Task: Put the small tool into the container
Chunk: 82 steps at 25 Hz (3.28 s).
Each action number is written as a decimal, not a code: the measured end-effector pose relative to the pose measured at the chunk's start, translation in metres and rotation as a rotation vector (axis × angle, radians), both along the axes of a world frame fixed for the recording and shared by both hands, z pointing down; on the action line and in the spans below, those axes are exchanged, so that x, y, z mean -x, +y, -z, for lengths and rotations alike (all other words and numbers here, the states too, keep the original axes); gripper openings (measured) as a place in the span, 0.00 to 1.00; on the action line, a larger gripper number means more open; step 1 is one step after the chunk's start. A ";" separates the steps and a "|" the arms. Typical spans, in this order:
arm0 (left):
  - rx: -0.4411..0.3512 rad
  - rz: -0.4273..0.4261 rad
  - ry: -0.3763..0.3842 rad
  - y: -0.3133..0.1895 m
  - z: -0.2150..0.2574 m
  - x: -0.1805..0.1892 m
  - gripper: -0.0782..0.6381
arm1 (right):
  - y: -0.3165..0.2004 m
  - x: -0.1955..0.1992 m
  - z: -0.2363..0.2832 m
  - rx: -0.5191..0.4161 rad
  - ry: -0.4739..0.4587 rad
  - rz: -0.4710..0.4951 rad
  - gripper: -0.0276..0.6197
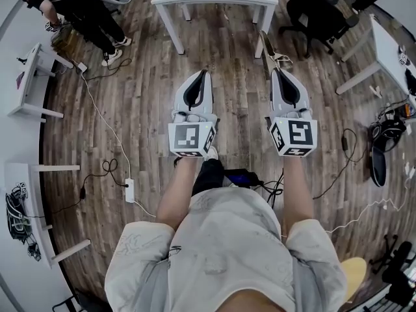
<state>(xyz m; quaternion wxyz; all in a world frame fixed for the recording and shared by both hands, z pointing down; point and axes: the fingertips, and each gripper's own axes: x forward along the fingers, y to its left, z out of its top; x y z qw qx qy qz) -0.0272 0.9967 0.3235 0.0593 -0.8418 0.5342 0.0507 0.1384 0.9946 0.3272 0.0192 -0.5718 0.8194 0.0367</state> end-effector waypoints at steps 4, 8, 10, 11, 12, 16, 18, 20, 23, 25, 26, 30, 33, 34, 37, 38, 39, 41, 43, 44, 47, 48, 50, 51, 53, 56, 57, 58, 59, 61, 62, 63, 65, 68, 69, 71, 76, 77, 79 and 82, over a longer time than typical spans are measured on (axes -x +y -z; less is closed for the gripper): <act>-0.009 -0.007 0.002 -0.073 0.006 0.041 0.11 | -0.071 0.043 0.007 0.002 0.011 -0.006 0.06; -0.012 -0.015 0.004 -0.140 0.011 0.087 0.11 | -0.139 0.093 0.012 0.007 0.020 -0.008 0.06; -0.013 -0.014 0.009 -0.171 0.015 0.109 0.11 | -0.170 0.117 0.017 0.008 0.026 -0.006 0.06; -0.014 -0.013 0.013 -0.187 0.018 0.121 0.11 | -0.185 0.129 0.020 0.007 0.029 -0.005 0.06; -0.016 -0.013 0.017 -0.202 0.021 0.133 0.11 | -0.200 0.140 0.022 0.006 0.031 -0.006 0.06; -0.022 -0.014 0.025 -0.255 0.030 0.177 0.11 | -0.249 0.180 0.031 0.003 0.034 -0.017 0.06; -0.025 -0.016 0.028 -0.273 0.035 0.194 0.11 | -0.266 0.194 0.036 -0.003 0.038 -0.025 0.06; -0.030 -0.020 0.029 -0.288 0.039 0.207 0.11 | -0.279 0.206 0.042 -0.012 0.037 -0.032 0.06; -0.035 -0.023 0.036 -0.307 0.042 0.215 0.11 | -0.295 0.214 0.047 -0.022 0.043 -0.035 0.06; -0.035 -0.028 0.039 -0.318 0.042 0.212 0.11 | -0.305 0.211 0.047 -0.026 0.048 -0.035 0.06; -0.036 -0.031 0.037 -0.324 0.041 0.209 0.11 | -0.311 0.209 0.047 -0.027 0.049 -0.035 0.06; -0.041 -0.044 0.026 -0.360 0.034 0.187 0.11 | -0.351 0.191 0.039 -0.033 0.045 -0.030 0.06; -0.038 -0.040 0.032 -0.401 0.027 0.171 0.11 | -0.391 0.177 0.030 -0.032 0.043 -0.017 0.06; -0.037 -0.038 0.033 -0.416 0.024 0.165 0.11 | -0.406 0.171 0.027 -0.031 0.043 -0.012 0.06; -0.029 -0.039 0.028 -0.470 0.018 0.134 0.11 | -0.461 0.145 0.020 -0.028 0.038 0.003 0.06; -0.021 -0.040 0.032 -0.491 0.016 0.122 0.11 | -0.481 0.133 0.018 -0.026 0.033 0.007 0.06; -0.010 -0.041 0.041 -0.513 0.014 0.110 0.11 | -0.503 0.121 0.017 -0.024 0.028 0.012 0.06; 0.010 -0.033 0.057 -0.554 0.010 0.088 0.11 | -0.544 0.098 0.014 -0.022 0.021 0.019 0.06; 0.018 -0.021 0.051 -0.590 0.006 0.071 0.11 | -0.580 0.081 0.012 -0.019 0.015 0.027 0.06; 0.019 -0.017 0.045 -0.606 0.005 0.063 0.11 | -0.596 0.075 0.010 -0.017 0.012 0.034 0.06; 0.011 -0.008 0.026 -0.653 0.004 0.031 0.11 | -0.645 0.051 0.003 -0.011 0.011 0.057 0.06; 0.007 -0.005 0.020 -0.668 0.004 0.019 0.11 | -0.661 0.041 0.001 -0.009 0.011 0.063 0.06; 0.000 0.001 0.013 -0.699 0.005 -0.005 0.11 | -0.692 0.021 -0.002 -0.006 0.010 0.074 0.06; -0.003 0.005 0.011 -0.713 0.005 -0.015 0.11 | -0.708 0.012 -0.003 -0.004 0.008 0.079 0.06; -0.007 0.013 0.010 -0.741 0.006 -0.032 0.11 | -0.736 -0.004 -0.004 -0.001 0.005 0.090 0.06; -0.010 0.027 0.007 -0.778 0.007 -0.053 0.11 | -0.776 -0.026 -0.004 0.001 0.003 0.102 0.06; -0.010 0.031 0.005 -0.789 0.007 -0.058 0.11 | -0.787 -0.032 -0.005 0.001 0.003 0.105 0.06; -0.010 0.034 0.001 -0.799 0.007 -0.063 0.11 | -0.798 -0.037 -0.005 0.000 0.001 0.108 0.06; -0.009 0.036 -0.002 -0.809 0.006 -0.067 0.11 | -0.808 -0.041 -0.006 0.000 -0.001 0.111 0.06; -0.006 0.036 -0.005 -0.828 0.005 -0.072 0.11 | -0.827 -0.047 -0.007 -0.001 -0.006 0.112 0.06; -0.004 0.036 -0.007 -0.838 0.005 -0.074 0.11 | -0.838 -0.049 -0.007 0.000 -0.008 0.112 0.06; -0.003 0.037 -0.009 -0.848 0.004 -0.074 0.11 | -0.849 -0.050 -0.007 0.002 -0.009 0.112 0.06; -0.003 0.038 -0.010 -0.871 0.003 -0.073 0.11 | -0.871 -0.048 -0.009 0.005 -0.008 0.116 0.06; -0.005 0.039 -0.004 -0.908 0.001 -0.065 0.11 | -0.908 -0.040 -0.011 0.007 -0.001 0.119 0.06; -0.006 0.038 -0.001 -0.922 0.001 -0.061 0.11 | -0.922 -0.036 -0.012 0.008 0.002 0.119 0.06; -0.005 0.034 0.004 -0.955 0.000 -0.052 0.11 | -0.953 -0.027 -0.013 0.012 0.010 0.118 0.06; -0.004 0.024 0.011 -1.057 0.005 -0.019 0.11 | -1.054 0.007 -0.011 0.023 0.027 0.118 0.06; -0.003 0.023 0.012 -1.081 0.007 -0.011 0.11 | -1.078 0.016 -0.009 0.025 0.029 0.118 0.06; 0.001 0.018 0.016 -1.132 0.010 0.006 0.11 | -1.128 0.033 -0.005 0.028 0.034 0.116 0.06; 0.014 0.004 0.023 -1.208 0.012 0.025 0.11 | -1.200 0.054 -0.003 0.046 0.041 0.111 0.06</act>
